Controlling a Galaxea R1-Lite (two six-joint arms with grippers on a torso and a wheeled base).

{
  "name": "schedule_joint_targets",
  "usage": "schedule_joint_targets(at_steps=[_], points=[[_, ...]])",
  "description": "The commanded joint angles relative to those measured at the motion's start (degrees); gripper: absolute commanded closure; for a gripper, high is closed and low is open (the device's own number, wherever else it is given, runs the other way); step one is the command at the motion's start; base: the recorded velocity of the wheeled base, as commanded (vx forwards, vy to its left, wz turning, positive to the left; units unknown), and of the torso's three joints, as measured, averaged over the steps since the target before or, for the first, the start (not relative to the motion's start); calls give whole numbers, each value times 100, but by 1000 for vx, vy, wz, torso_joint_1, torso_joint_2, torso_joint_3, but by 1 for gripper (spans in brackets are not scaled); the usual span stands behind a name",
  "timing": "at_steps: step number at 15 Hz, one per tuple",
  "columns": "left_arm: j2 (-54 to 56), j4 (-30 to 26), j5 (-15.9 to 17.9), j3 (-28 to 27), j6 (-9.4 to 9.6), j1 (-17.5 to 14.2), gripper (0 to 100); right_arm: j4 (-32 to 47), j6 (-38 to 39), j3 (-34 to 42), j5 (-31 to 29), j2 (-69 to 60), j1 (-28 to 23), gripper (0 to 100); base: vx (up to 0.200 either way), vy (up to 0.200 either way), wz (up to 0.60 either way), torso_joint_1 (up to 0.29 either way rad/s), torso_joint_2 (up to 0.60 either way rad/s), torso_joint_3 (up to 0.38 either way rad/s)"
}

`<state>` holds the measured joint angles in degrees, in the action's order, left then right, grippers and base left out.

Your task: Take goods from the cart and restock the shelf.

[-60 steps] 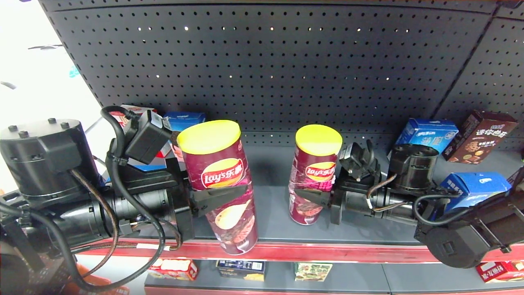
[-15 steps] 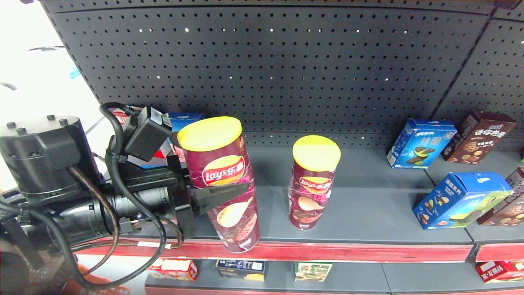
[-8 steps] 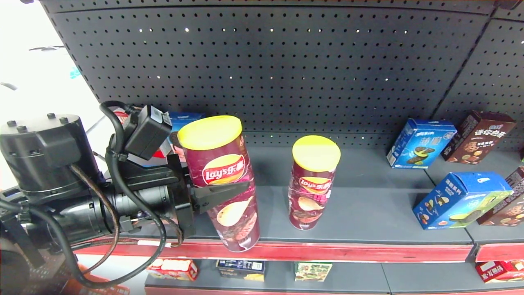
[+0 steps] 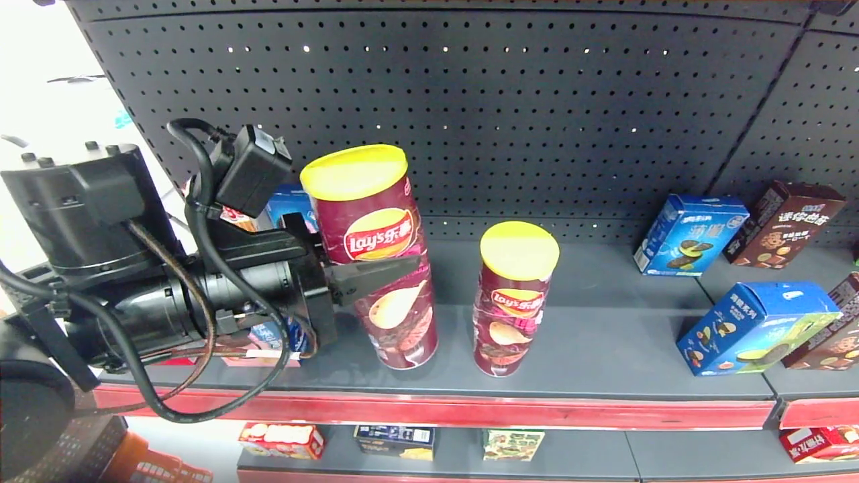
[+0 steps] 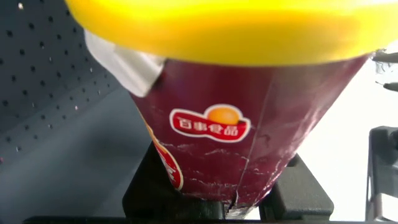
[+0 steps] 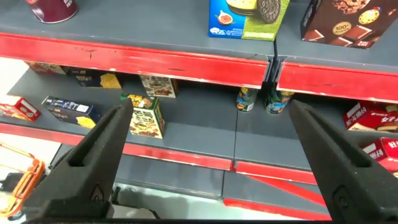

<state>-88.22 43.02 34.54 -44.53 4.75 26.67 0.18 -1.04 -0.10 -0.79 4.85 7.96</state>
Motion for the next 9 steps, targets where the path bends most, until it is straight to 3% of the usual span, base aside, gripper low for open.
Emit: schedule_joint_targets(at_steps=[1, 3, 4, 5, 6, 9], points=[[-397, 5, 18, -521, -1, -13, 100, -1, -2, 1, 0, 42, 4, 0, 0, 0, 0, 0, 0, 0], [-573, -136, 27, -847, 8, -4, 100, -1, -2, 1, 0, 42, 4, 0, 0, 0, 0, 0, 0, 0], [-661, -373, 18, -996, 105, 5, 100, -1, -2, 1, 0, 42, 4, 0, 0, 0, 0, 0, 0, 0], [-828, -699, 36, -1286, 360, -57, 100, -1, -2, 1, 0, 42, 4, 0, 0, 0, 0, 0, 0, 0], [-1013, -1103, 106, -1646, 483, -39, 100, -1, -2, 1, 0, 42, 4, 0, 0, 0, 0, 0, 0, 0], [-1461, -1323, 449, -2455, 500, -92, 100, -1, -2, 1, 0, 42, 4, 0, 0, 0, 0, 0, 0, 0]])
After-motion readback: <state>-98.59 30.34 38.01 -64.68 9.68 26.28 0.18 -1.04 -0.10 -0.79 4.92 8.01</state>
